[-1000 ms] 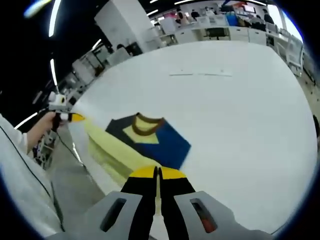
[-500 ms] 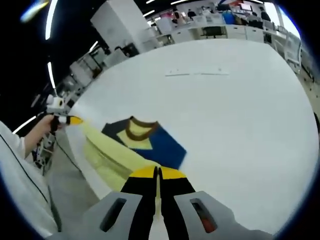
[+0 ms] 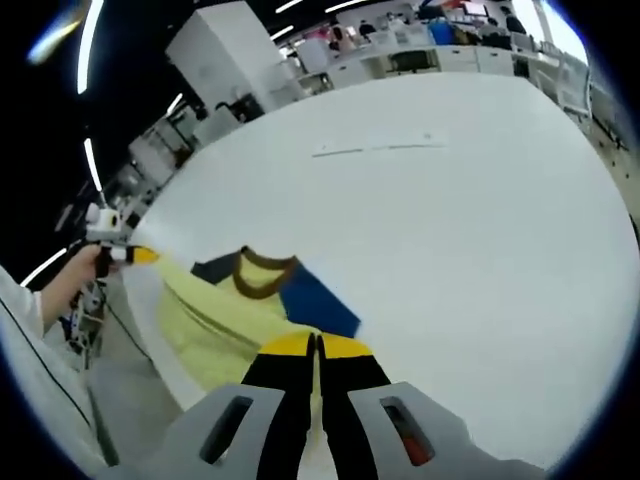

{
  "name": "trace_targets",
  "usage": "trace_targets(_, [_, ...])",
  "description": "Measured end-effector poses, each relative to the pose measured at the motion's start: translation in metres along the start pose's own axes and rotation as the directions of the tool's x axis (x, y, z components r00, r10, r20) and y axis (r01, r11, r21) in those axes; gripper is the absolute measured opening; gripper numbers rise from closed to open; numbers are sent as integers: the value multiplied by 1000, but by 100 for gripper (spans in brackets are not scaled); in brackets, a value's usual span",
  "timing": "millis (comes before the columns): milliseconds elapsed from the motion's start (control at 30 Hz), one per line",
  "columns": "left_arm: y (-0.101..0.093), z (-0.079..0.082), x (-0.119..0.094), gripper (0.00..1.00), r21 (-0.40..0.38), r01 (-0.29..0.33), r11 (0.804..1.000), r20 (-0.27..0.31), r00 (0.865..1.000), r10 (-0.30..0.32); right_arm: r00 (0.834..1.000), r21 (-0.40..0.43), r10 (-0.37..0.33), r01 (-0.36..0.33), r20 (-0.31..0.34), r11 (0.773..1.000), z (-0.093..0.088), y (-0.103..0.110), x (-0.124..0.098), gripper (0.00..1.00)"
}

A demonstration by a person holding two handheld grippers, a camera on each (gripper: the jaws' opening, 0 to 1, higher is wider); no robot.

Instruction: Fold the garment on the visible template until the final outline fits inside the template.

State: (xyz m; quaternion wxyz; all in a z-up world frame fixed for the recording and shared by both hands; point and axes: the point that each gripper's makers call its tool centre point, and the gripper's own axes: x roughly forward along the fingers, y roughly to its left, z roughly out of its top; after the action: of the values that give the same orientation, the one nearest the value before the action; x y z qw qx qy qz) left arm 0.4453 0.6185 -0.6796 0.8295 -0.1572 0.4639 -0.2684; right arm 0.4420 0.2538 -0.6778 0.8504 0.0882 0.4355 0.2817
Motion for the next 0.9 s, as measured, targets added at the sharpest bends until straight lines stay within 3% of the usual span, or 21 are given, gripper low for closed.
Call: trace_targets(900, [28, 0, 35, 0, 12, -41, 999, -36, 999, 42, 997, -23, -47, 46, -54, 999, -11, -30, 53, 2])
